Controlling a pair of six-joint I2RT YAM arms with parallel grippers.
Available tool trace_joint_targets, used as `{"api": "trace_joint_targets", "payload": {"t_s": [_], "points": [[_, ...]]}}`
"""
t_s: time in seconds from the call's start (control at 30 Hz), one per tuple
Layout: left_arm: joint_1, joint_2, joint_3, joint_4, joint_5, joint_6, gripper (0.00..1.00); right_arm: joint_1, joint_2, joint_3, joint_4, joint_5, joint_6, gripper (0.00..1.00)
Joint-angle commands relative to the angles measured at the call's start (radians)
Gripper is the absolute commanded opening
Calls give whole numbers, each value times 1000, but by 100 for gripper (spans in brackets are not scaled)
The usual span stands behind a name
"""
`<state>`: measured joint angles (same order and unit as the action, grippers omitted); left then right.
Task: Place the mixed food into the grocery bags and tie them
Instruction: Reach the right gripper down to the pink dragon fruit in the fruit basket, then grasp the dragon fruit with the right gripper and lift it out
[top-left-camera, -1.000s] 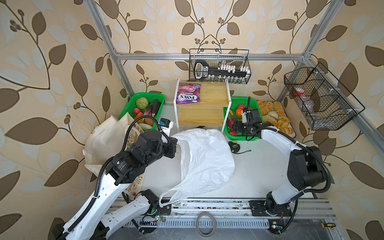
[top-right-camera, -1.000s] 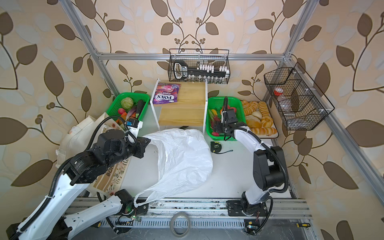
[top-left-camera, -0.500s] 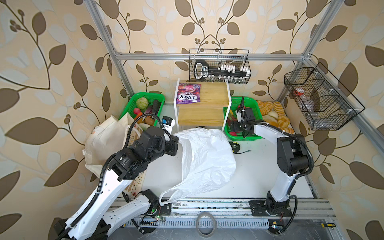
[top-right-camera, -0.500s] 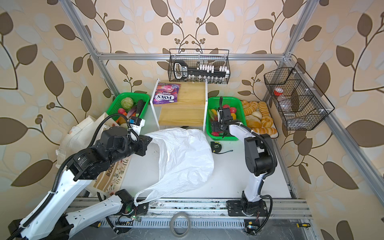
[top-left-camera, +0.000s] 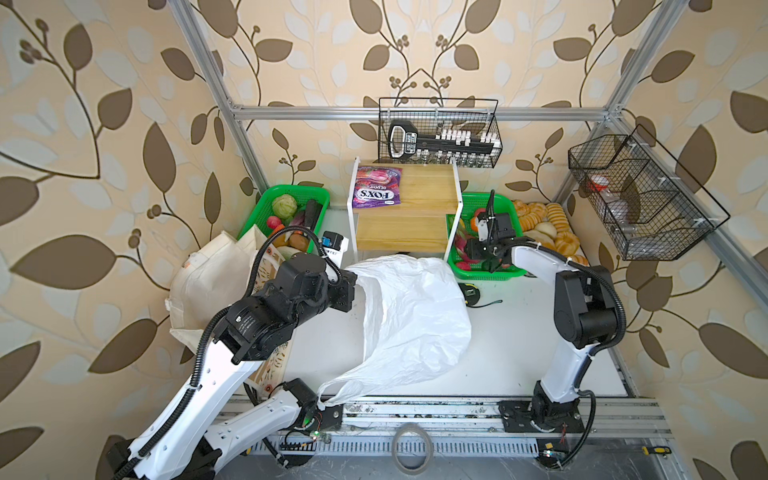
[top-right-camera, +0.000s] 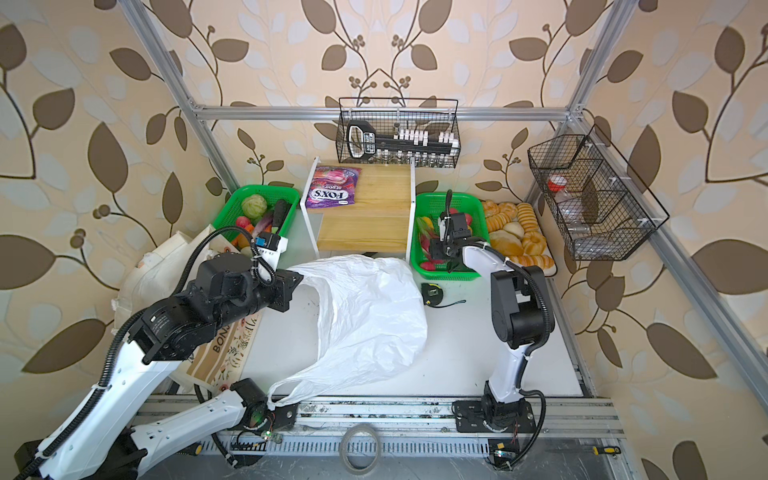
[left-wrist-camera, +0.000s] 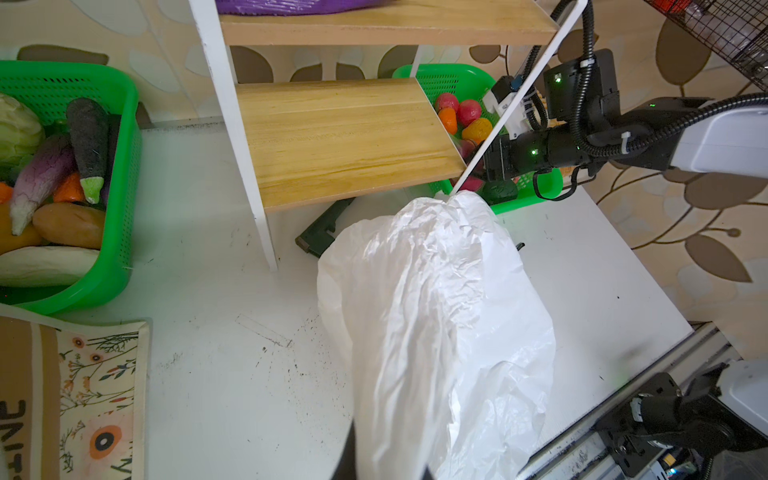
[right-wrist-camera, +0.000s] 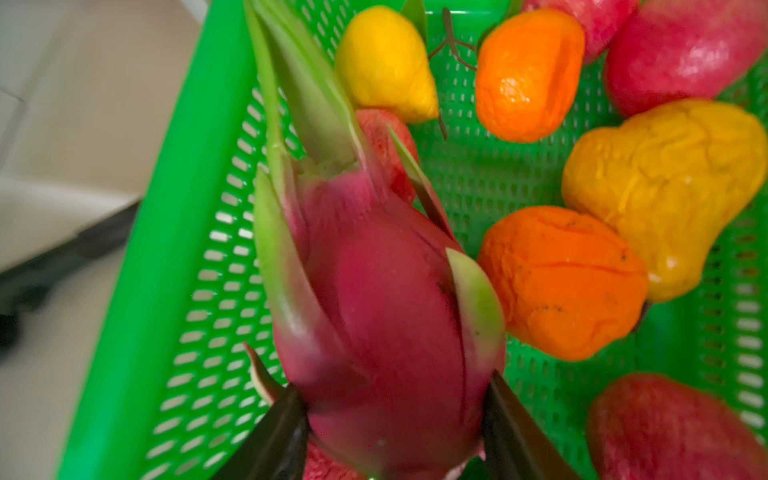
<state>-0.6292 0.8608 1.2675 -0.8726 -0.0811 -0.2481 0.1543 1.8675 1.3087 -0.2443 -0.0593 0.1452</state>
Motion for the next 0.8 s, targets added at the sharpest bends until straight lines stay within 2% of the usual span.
{"api": "trace_joint_targets", "payload": {"t_s": [0.0, 0.27, 0.43, 0.6, 0.77], "points": [[-4, -15, 34, -12, 1, -23, 0, -22, -93, -19, 4, -87, 48, 46], [-4, -14, 22, -11, 20, -53, 0, -68, -135, -16, -66, -142, 116, 45], [-4, -20, 31, -32, 12, -59, 0, -98, -197, -35, -70, -239, 212, 45], [-4, -17, 44, -51, -4, -87, 0, -139, -387, -131, -29, -320, 321, 44], [-4, -18, 52, -48, -9, -89, 0, -175, -596, -227, -61, -438, 358, 43]]}}
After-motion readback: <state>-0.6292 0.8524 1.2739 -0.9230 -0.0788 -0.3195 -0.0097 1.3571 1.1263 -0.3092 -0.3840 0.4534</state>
